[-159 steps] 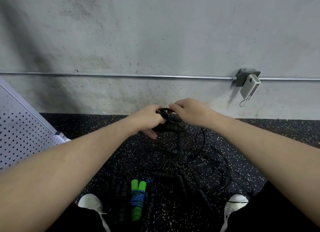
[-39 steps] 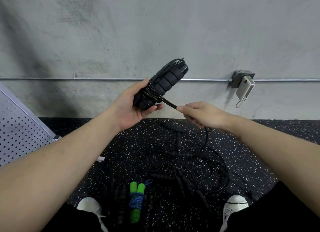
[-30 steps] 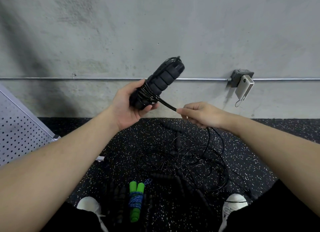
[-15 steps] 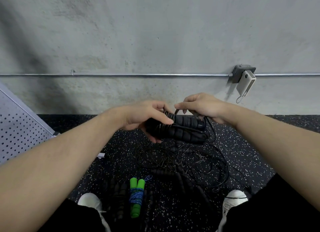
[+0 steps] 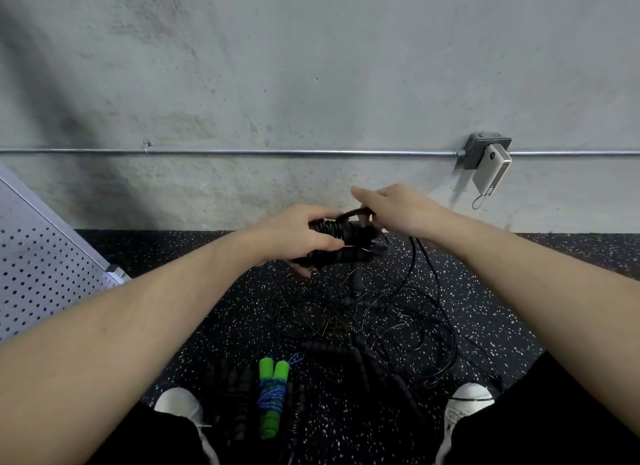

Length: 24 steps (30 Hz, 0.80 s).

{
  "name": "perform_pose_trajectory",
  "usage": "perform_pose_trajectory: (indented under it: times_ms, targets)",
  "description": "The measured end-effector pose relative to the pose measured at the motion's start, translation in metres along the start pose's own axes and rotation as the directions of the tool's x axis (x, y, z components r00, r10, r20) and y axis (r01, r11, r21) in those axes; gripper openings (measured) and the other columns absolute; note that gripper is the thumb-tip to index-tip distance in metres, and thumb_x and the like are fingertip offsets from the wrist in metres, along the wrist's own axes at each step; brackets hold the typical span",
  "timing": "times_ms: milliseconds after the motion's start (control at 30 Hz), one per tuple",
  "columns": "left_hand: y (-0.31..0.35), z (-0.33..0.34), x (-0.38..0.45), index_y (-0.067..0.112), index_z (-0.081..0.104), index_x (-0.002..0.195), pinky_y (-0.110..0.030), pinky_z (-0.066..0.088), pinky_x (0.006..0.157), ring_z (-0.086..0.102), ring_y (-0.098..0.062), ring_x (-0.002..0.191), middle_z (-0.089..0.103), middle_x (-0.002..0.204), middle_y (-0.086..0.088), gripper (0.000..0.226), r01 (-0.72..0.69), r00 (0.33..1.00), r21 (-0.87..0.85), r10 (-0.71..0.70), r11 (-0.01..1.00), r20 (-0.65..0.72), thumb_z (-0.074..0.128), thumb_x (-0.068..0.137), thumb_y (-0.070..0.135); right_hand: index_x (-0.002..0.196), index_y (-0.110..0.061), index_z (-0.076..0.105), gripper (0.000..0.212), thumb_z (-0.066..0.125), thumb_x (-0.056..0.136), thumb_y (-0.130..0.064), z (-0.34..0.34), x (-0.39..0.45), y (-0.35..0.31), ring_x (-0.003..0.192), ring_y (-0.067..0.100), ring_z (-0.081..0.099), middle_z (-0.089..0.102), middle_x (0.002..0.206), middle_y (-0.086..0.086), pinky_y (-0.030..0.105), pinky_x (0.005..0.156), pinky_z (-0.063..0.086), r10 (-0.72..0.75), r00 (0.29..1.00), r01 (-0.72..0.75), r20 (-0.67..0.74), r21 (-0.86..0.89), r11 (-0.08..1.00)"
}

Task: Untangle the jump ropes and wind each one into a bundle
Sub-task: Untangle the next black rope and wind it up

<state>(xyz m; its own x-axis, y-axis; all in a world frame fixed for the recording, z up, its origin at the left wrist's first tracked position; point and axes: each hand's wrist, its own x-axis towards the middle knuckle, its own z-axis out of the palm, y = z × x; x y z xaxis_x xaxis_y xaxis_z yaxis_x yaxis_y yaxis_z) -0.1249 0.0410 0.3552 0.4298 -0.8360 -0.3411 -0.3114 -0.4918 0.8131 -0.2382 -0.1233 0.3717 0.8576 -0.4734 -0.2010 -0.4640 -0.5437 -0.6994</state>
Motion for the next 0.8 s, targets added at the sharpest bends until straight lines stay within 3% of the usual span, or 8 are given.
perform_pose_trajectory:
  times_ms: [100, 200, 300, 400, 500, 567, 700, 800]
  targets:
    - [-0.002, 0.002, 0.002, 0.034, 0.055, 0.143, -0.044, 0.065, 0.072, 0.073, -0.027, 0.091, 0.062, 0.118, -0.005, 0.051, -0.024, 0.996, -0.025, 0.022, 0.999, -0.087, 0.07, 0.096, 0.021, 0.073, -0.017, 0.069, 0.064, 0.029, 0.104, -0.057, -0.003, -0.004, 0.0, 0.062, 0.018, 0.049, 0.055, 0.07, 0.0, 0.03, 0.063, 0.042, 0.078, 0.993, -0.073, 0.088, -0.057, 0.996]
    - [-0.003, 0.005, 0.004, 0.035, 0.058, 0.131, -0.042, 0.065, 0.069, 0.072, -0.026, 0.091, 0.06, 0.116, -0.002, 0.04, -0.043, 0.991, -0.04, 0.038, 0.998, -0.131, 0.07, 0.096, 0.019, 0.072, -0.019, 0.063, 0.058, 0.034, 0.102, -0.058, -0.001, -0.005, 0.005, 0.056, 0.014, 0.047, 0.055, 0.068, -0.002, 0.031, 0.07, 0.044, 0.086, 0.982, -0.072, 0.168, -0.089, 0.993]
    - [-0.004, 0.01, 0.006, 0.032, 0.058, 0.126, -0.046, 0.065, 0.07, 0.072, -0.028, 0.093, 0.059, 0.117, -0.002, 0.035, -0.055, 0.986, -0.069, 0.043, 0.996, -0.163, 0.069, 0.096, 0.017, 0.072, -0.019, 0.058, 0.047, 0.044, 0.103, -0.051, 0.002, -0.005, 0.006, 0.065, 0.014, 0.056, 0.06, 0.069, -0.003, 0.031, 0.075, 0.048, 0.01, 0.987, -0.016, 0.16, 0.034, 0.999]
    - [-0.005, 0.012, 0.008, 0.031, 0.06, 0.121, -0.048, 0.065, 0.071, 0.07, -0.027, 0.095, 0.06, 0.116, -0.001, 0.029, -0.057, 0.981, -0.102, 0.037, 0.993, -0.191, 0.069, 0.096, 0.018, 0.087, -0.011, 0.061, 0.035, 0.047, 0.106, -0.036, 0.001, -0.008, 0.004, 0.059, 0.013, 0.063, 0.064, 0.067, 0.0, 0.029, 0.061, 0.056, -0.038, 0.973, -0.014, 0.229, 0.221, 0.975]
    - [-0.004, 0.013, 0.009, 0.033, 0.061, 0.114, -0.045, 0.065, 0.071, 0.071, -0.026, 0.097, 0.062, 0.117, -0.002, 0.025, -0.055, 0.975, -0.178, 0.014, 0.983, -0.224, 0.071, 0.095, 0.021, 0.095, -0.013, 0.058, 0.028, 0.044, 0.107, -0.034, 0.003, -0.01, 0.003, 0.046, 0.011, 0.049, 0.054, 0.058, -0.002, 0.023, 0.042, 0.042, -0.039, 0.96, -0.032, 0.279, 0.243, 0.969]
    - [-0.003, 0.014, 0.01, 0.03, 0.061, 0.117, -0.044, 0.065, 0.07, 0.072, -0.028, 0.096, 0.062, 0.118, -0.003, 0.027, -0.052, 0.966, -0.28, -0.023, 0.959, -0.256, 0.072, 0.095, 0.022, 0.091, -0.017, 0.056, 0.028, 0.043, 0.106, -0.038, 0.007, -0.009, 0.001, 0.044, 0.01, 0.036, 0.045, 0.056, -0.005, 0.021, 0.039, 0.029, -0.023, 0.96, -0.061, 0.278, 0.291, 0.955]
    - [0.001, 0.016, 0.009, 0.025, 0.063, 0.118, -0.055, 0.063, 0.076, 0.073, -0.032, 0.089, 0.063, 0.118, -0.007, 0.025, -0.095, 0.953, -0.526, -0.076, 0.845, -0.294, 0.071, 0.096, 0.017, 0.085, -0.022, 0.056, 0.032, 0.042, 0.105, -0.042, 0.017, -0.007, -0.007, 0.044, 0.006, 0.035, 0.044, 0.057, -0.008, 0.019, 0.041, 0.028, 0.031, 0.988, -0.077, 0.151, 0.308, 0.948]
    - [0.004, 0.016, 0.007, 0.021, 0.064, 0.12, -0.056, 0.062, 0.079, 0.072, -0.032, 0.095, 0.065, 0.12, -0.012, 0.025, -0.15, 0.943, -0.649, -0.089, 0.746, -0.321, 0.069, 0.096, 0.014, 0.083, -0.022, 0.053, 0.035, 0.041, 0.104, -0.047, 0.02, -0.007, -0.01, 0.042, 0.006, 0.032, 0.042, 0.054, -0.009, 0.019, 0.04, 0.026, 0.06, 0.986, -0.111, 0.154, 0.349, 0.93]
